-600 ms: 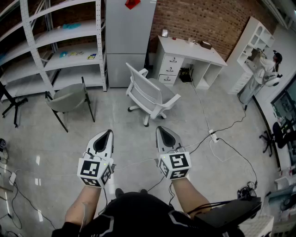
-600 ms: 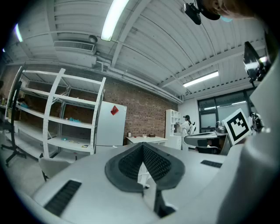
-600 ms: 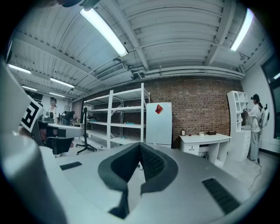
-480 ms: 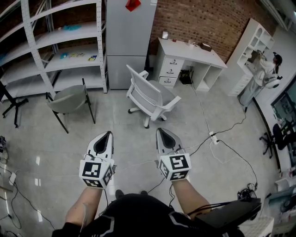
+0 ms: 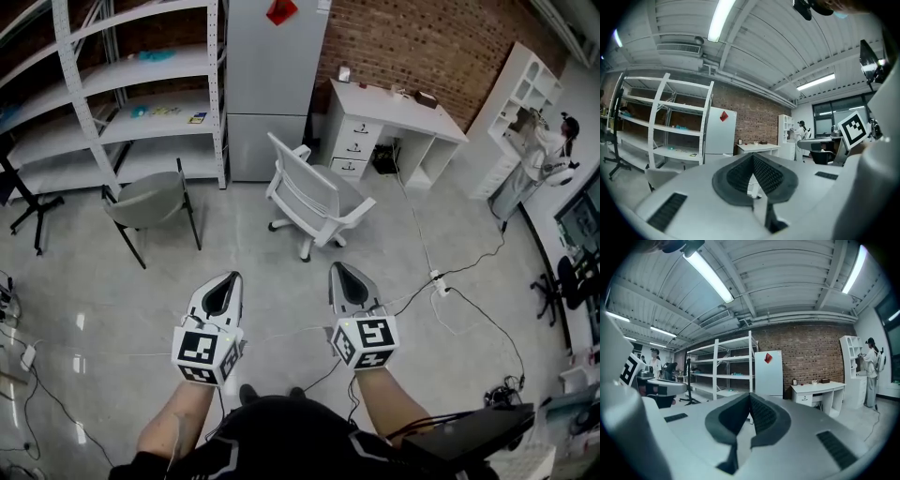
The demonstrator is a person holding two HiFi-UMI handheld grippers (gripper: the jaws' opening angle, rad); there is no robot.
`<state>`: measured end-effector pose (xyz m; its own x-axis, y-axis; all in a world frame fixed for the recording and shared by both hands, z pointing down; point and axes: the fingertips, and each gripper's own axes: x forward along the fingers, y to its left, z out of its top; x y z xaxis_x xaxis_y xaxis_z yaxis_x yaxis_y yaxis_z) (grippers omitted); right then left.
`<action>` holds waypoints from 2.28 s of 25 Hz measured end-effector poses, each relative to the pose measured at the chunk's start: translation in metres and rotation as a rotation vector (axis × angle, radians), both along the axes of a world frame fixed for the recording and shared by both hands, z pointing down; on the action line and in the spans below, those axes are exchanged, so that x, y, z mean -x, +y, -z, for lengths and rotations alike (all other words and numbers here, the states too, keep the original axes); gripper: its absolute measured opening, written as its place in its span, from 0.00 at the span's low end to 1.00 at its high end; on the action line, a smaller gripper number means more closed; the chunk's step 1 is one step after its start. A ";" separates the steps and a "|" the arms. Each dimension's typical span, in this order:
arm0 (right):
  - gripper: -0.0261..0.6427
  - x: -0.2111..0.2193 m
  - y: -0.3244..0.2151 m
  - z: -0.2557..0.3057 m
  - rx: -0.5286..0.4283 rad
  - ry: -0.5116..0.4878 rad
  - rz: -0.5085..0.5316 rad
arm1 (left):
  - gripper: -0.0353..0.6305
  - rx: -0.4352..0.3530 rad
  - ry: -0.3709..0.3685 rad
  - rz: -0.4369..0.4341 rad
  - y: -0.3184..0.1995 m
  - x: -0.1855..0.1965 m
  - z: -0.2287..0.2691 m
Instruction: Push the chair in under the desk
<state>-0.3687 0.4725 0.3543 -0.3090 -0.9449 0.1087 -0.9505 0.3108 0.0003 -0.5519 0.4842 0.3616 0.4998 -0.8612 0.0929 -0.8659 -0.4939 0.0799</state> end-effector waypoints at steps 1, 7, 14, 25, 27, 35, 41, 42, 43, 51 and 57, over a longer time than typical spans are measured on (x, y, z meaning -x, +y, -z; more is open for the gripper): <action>0.05 0.003 0.001 0.000 -0.002 0.009 -0.001 | 0.06 -0.002 0.001 0.001 0.000 0.002 -0.001; 0.05 0.026 0.005 -0.007 0.018 0.038 0.012 | 0.06 -0.005 0.024 -0.028 0.005 0.019 -0.008; 0.05 0.060 0.012 -0.020 0.036 0.067 0.017 | 0.06 -0.031 -0.004 -0.055 0.008 0.047 -0.018; 0.05 0.079 0.007 -0.005 0.011 0.087 0.015 | 0.06 -0.025 0.004 -0.042 0.006 0.077 -0.011; 0.05 0.080 0.003 -0.008 0.018 0.086 0.021 | 0.06 -0.007 0.009 -0.043 0.000 0.075 -0.017; 0.05 0.070 -0.040 -0.030 0.034 0.036 0.048 | 0.06 0.003 -0.022 -0.033 -0.031 0.060 -0.027; 0.05 0.056 -0.088 -0.027 0.002 0.060 0.102 | 0.06 -0.010 -0.036 0.006 -0.074 0.041 -0.022; 0.05 0.051 -0.097 -0.027 -0.004 0.066 0.106 | 0.06 -0.014 -0.036 0.011 -0.083 0.037 -0.022; 0.05 0.046 -0.107 -0.028 -0.005 0.067 0.109 | 0.06 -0.014 -0.034 0.017 -0.092 0.033 -0.022; 0.05 0.012 -0.179 -0.025 -0.007 0.050 0.138 | 0.06 0.017 -0.020 0.048 -0.166 0.000 -0.022; 0.05 -0.019 -0.224 -0.028 0.005 0.028 0.141 | 0.06 0.021 -0.022 0.054 -0.208 -0.030 -0.016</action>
